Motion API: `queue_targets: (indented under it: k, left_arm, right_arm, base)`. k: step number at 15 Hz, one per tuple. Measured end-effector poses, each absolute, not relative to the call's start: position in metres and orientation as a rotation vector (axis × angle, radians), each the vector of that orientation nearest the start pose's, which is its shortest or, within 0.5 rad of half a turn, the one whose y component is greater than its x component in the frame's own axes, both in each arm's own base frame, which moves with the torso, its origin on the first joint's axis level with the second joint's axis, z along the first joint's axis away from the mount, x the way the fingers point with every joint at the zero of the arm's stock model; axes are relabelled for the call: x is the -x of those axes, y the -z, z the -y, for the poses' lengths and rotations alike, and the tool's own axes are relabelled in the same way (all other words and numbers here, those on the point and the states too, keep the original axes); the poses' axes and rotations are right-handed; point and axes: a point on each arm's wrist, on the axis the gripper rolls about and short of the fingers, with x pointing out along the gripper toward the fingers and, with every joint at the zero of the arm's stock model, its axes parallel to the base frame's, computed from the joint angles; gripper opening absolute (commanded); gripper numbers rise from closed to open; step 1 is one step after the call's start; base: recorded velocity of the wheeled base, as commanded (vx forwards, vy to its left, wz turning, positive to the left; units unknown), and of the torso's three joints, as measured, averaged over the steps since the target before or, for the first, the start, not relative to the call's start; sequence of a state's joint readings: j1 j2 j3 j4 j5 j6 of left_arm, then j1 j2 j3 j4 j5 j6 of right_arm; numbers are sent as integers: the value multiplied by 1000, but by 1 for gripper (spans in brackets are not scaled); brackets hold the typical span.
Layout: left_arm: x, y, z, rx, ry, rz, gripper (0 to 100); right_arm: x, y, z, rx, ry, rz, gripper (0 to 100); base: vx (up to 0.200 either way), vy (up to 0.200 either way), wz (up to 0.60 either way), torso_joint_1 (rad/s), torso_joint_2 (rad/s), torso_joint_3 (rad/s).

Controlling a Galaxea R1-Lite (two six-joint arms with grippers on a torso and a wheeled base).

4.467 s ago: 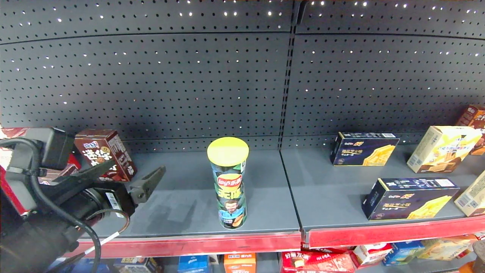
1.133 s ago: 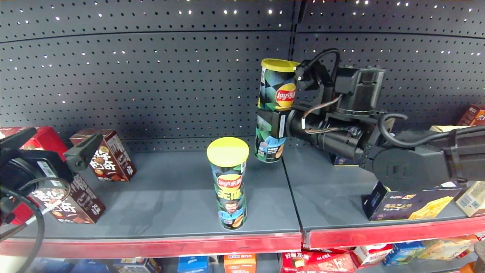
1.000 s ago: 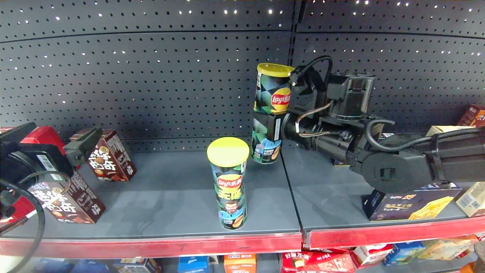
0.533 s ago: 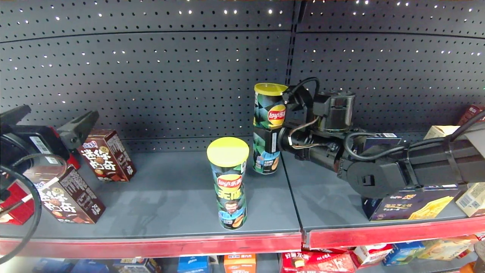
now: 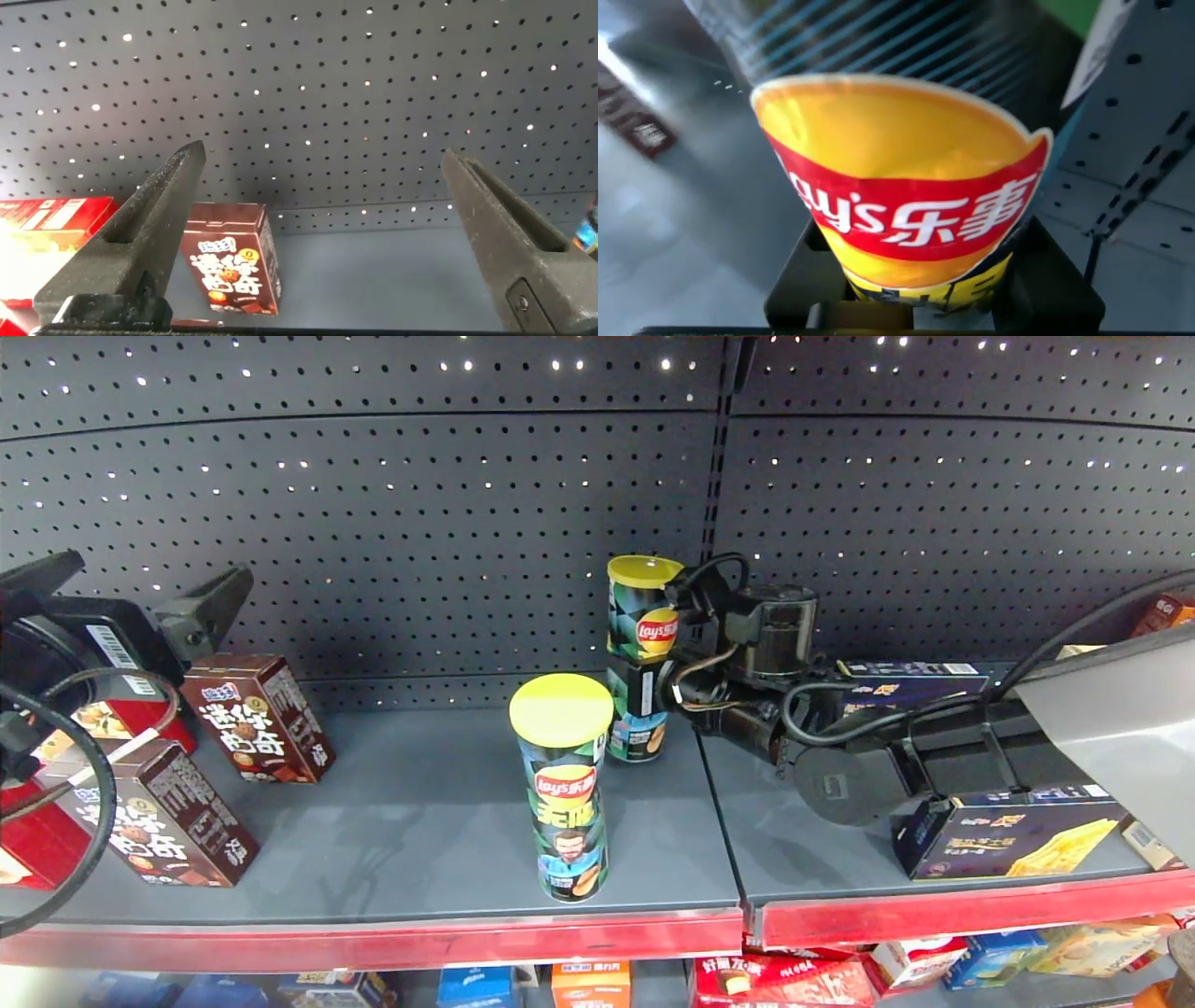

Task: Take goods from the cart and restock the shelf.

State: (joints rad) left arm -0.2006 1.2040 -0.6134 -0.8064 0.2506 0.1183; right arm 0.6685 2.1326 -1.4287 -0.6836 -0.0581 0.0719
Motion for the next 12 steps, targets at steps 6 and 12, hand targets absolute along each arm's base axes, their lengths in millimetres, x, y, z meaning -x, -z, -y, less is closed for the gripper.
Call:
queue_targets:
  k: [6,12]
  left_arm:
    - [-177,-265,30,-70,-64,199,100]
    - [-177,-264,30,-71,-61,195,100]
  right_arm:
    - [-353,-186,-287,-63,-558,-34,0]
    - [-345,-172,-294,-42,-549,-76,0]
  base:
    - [0,0,0,0,0,0]
    - [0,0,0,0,0,0]
